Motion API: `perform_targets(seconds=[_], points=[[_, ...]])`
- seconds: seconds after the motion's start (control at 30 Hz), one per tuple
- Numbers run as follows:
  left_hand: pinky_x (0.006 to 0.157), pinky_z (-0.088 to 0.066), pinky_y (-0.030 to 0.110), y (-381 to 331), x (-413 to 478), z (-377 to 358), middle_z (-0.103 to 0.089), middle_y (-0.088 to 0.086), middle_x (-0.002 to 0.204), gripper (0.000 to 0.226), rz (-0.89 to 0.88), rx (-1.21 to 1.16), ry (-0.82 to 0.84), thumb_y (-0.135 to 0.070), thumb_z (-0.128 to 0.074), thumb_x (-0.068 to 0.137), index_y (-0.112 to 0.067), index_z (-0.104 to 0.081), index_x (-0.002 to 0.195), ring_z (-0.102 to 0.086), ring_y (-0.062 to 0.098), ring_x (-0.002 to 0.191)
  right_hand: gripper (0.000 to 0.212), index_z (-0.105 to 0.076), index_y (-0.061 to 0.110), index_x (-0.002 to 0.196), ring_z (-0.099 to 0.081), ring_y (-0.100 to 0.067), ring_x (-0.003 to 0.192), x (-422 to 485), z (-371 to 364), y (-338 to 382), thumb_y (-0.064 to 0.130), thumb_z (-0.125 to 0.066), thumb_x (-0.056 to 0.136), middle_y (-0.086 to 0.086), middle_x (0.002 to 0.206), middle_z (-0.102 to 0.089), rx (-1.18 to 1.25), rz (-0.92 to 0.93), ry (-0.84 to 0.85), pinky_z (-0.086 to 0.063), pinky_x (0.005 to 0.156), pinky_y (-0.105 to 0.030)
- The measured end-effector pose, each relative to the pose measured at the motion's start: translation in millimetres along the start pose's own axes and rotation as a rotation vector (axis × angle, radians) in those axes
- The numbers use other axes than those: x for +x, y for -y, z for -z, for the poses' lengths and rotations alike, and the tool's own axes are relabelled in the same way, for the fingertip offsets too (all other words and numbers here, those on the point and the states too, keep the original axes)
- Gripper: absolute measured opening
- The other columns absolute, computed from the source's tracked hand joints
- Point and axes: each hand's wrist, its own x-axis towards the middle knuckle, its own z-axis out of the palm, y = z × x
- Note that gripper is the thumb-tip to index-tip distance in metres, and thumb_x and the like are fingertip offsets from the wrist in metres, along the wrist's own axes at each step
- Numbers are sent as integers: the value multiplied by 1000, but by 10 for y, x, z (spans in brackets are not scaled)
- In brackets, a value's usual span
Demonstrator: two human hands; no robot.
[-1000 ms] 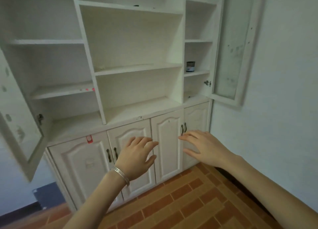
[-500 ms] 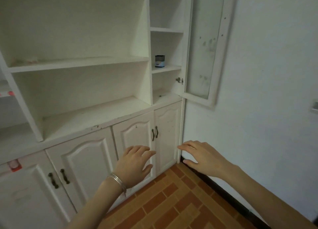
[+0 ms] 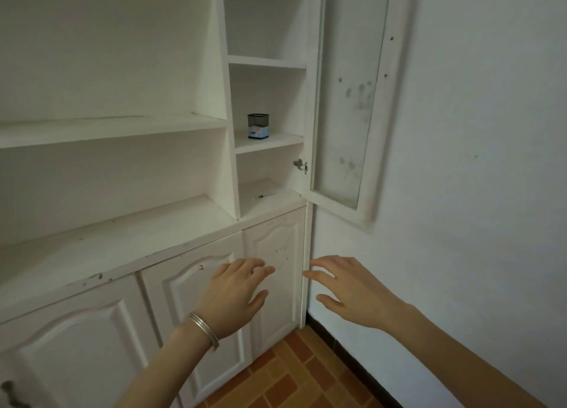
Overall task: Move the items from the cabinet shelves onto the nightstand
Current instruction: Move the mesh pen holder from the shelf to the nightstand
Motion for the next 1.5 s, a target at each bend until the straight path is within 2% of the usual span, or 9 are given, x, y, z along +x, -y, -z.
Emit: perform_targets(seconds=[0.27, 0.53, 0.63, 0.8, 1.0, 1.13, 1.3, 1.4, 1.5], points=[[73, -52, 31, 479, 791, -666, -66, -8, 102, 41, -4, 8, -5, -41, -39, 79, -28, -66, 107, -64, 13, 92, 44, -57, 25, 120, -59, -16, 107, 548, -558, -868, 43, -34, 86, 1, 119, -61, -40, -29, 19, -49, 85, -34], [70, -52, 30, 1379, 1945, -1006, -65, -5, 102, 41, 39, 17, -80, -39, -39, 80, -24, -65, 108, -63, 16, 91, 41, -53, 22, 126, -54, -22, 114, 1927, -626, -1753, 37, -48, 88, -3, 126, -56, -86, 5, -13, -45, 90, -37], [70, -52, 31, 1656, 2349, -1081, -65, -4, 102, 42, 49, 38, -101, -38, -39, 80, -21, -65, 109, -63, 17, 91, 41, -53, 23, 125, -54, -20, 113, 2345, -661, -2002, 39, -43, 89, -2, 125, -57, -84, -4, -72, -45, 90, -35], [72, -52, 31, 1840, 2663, -1467, -65, -3, 103, 41, 36, 16, -40, -38, -39, 81, -21, -64, 110, -63, 17, 92, 41, -52, 21, 128, -53, -23, 114, 2791, -906, -2388, 35, -48, 89, -5, 129, -54, -50, 24, -30, -44, 92, -40], [73, -51, 32, 2126, 3108, -1813, -65, -3, 103, 41, 104, 26, -51, -37, -40, 81, -21, -64, 110, -63, 18, 91, 43, -44, 21, 135, -42, -23, 125, 3407, -1125, -2981, 33, -48, 95, -4, 141, -42, -41, 37, -29, -35, 99, -38], [69, -49, 36, 2295, 3585, -1859, -65, 1, 103, 40, 168, 80, -127, -34, -41, 80, -17, -65, 107, -61, 24, 88, 42, -49, 18, 131, -50, -28, 116, 3859, -1186, -3412, 31, -53, 92, -9, 134, -47, -66, 73, -60, -42, 89, -41], [71, -50, 36, 2532, 4299, -1815, -65, 3, 103, 41, 239, 145, -196, -30, -41, 77, -14, -65, 105, -61, 26, 93, 41, -49, 14, 131, -49, -27, 115, 4483, -1065, -3900, 26, -53, 92, -11, 136, -45, -17, 116, -149, -40, 90, -40], [70, -49, 36, 2664, 4624, -1757, -65, 3, 102, 41, 300, 188, -249, -31, -41, 78, -14, -65, 106, -61, 26, 93, 43, -47, 14, 133, -44, -25, 122, 4904, -1037, -4084, 26, -54, 92, -11, 142, -38, 32, 144, -210, -40, 96, -42], [71, -49, 37, 2821, 4787, -1780, -64, 4, 103, 43, 348, 203, -249, -34, -40, 79, -14, -65, 107, -60, 27, 94, 43, -49, 12, 130, -46, -30, 119, 5336, -1072, -4159, 27, -57, 90, -16, 140, -38, 54, 173, -269, -45, 91, -45]])
